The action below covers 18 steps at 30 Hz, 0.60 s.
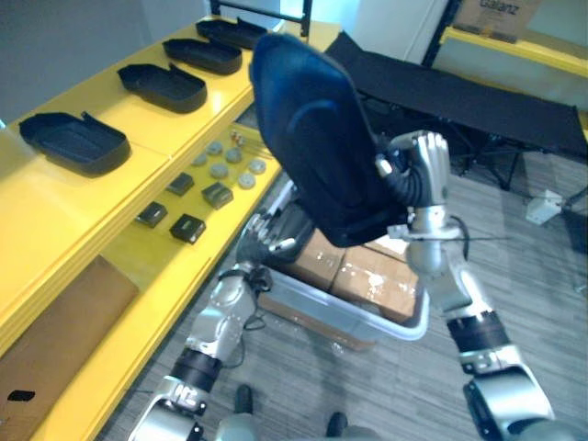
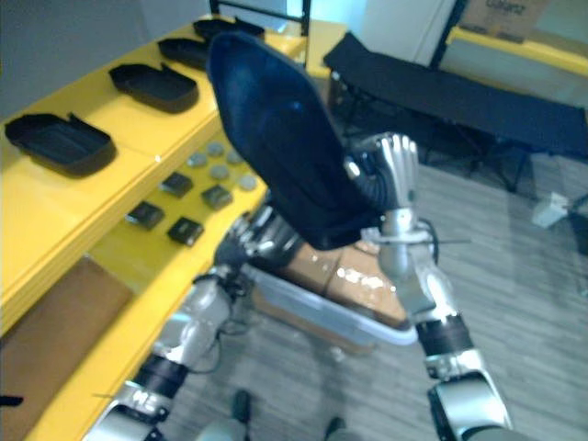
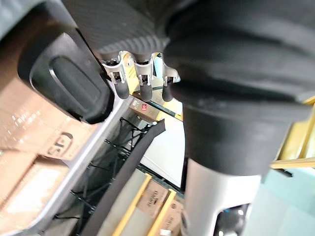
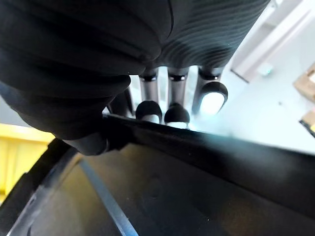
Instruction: Walk over and take plastic housings, then place them on the shelf
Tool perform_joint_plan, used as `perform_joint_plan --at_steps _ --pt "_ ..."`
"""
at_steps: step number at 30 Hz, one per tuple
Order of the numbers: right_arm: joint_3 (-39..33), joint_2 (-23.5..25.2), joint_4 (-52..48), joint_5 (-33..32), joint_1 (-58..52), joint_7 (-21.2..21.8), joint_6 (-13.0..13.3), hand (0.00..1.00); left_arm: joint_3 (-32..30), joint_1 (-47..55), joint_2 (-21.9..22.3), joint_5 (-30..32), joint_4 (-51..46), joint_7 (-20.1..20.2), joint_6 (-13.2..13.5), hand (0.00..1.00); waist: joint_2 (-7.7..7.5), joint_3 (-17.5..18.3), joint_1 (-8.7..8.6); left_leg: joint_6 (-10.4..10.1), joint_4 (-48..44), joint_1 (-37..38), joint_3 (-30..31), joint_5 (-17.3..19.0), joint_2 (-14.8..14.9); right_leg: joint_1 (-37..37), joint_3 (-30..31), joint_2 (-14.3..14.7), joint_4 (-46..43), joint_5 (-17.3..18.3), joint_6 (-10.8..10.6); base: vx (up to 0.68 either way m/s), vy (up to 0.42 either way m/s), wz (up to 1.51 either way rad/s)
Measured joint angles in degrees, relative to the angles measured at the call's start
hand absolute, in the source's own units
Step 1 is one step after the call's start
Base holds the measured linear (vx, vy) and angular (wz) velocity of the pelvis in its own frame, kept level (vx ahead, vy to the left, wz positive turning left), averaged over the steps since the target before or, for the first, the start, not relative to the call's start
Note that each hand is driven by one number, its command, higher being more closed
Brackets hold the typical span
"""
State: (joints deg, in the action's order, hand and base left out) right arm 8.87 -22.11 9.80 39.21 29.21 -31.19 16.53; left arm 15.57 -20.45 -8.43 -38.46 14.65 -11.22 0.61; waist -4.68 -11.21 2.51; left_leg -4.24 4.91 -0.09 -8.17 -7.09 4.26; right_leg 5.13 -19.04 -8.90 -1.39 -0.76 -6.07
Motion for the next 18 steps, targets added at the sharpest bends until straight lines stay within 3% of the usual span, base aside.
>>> perform_joint_plan --at_steps 10,14,18 --pt "2.2 1.9 2.6 2.1 -2.2 1.2 1.0 1.00 1.0 0.1 1.8 -6.7 0.0 0.7 3.5 0.00 0.18 2.3 -0.08 -0.1 0.0 0.0 1.5 -0.3 -0.2 1.0 -1.0 0.2 1.0 -0.2 0.0 0.00 -0.005 0.05" --pt "3.0 1.9 2.8 2.1 -2.2 1.2 1.1 1.00 1.3 0.1 2.1 -11.1 0.0 3.5 3.5 0.00 0.17 2.3 -0.17 0.0 0.0 0.0 1.5 -0.5 -0.2 1.0 -1.0 0.2 1.0 -0.5 0.1 -0.04 0.001 -0.01" --pt "3.9 2.1 4.2 2.1 -2.2 1.1 1.2 1.00 2.1 0.1 2.1 -13.5 0.0 6.0 1.8 0.00 0.17 2.3 -0.13 0.0 0.0 0.0 1.6 -0.5 -0.1 1.0 -1.0 0.2 1.0 -0.6 0.1 -0.03 0.002 0.00"
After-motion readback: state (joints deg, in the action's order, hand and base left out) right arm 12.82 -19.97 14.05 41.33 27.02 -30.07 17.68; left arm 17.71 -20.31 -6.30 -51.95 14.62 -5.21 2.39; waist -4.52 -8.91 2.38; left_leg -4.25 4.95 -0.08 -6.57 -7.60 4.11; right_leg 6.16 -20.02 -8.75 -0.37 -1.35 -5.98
